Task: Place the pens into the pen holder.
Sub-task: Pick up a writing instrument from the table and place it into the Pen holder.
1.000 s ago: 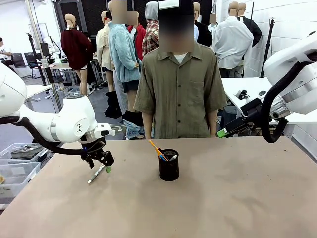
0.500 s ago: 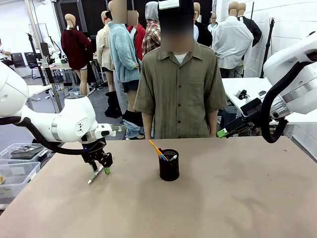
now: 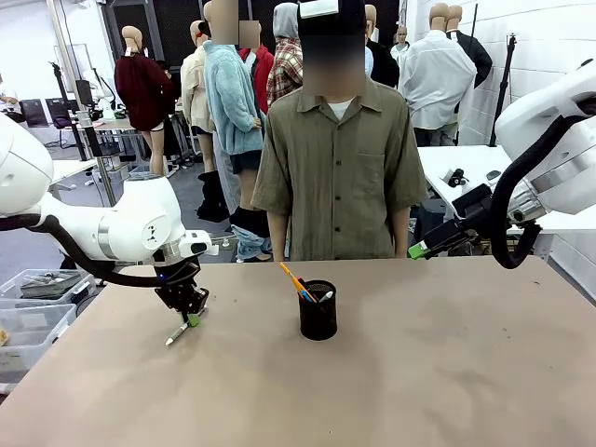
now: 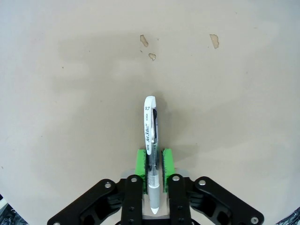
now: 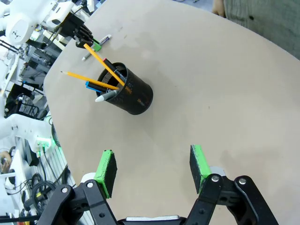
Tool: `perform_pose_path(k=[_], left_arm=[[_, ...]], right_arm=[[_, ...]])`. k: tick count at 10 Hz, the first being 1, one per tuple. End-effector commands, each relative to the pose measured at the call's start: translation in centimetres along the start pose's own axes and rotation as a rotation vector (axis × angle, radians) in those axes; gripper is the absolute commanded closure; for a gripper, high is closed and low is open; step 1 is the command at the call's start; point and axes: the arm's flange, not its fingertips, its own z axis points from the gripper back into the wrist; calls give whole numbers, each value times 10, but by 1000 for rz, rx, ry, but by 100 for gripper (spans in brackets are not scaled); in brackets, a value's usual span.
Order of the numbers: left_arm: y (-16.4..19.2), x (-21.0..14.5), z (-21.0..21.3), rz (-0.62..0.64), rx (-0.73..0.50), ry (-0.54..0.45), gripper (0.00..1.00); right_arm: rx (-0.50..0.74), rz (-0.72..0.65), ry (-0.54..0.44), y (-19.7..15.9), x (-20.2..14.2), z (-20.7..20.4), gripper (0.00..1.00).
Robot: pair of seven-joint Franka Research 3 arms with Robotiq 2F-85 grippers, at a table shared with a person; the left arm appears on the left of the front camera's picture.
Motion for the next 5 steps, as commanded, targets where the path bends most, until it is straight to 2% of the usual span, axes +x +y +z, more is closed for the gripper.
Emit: perform_pose_path(k=[1, 3, 4, 5], left_arm=[[-2, -3, -5, -35, 2, 38, 100], [-7, -11, 3, -72, 24, 35, 100], [-12, -20, 13, -108, 16, 5, 100], [-19, -37, 33, -166, -29, -83, 100]], right_arm=[[20, 15, -24, -2, 1, -3, 22], [20, 15, -24, -2, 1, -3, 22], [20, 15, -24, -2, 1, -3, 22], [20, 15, -24, -2, 1, -3, 22]])
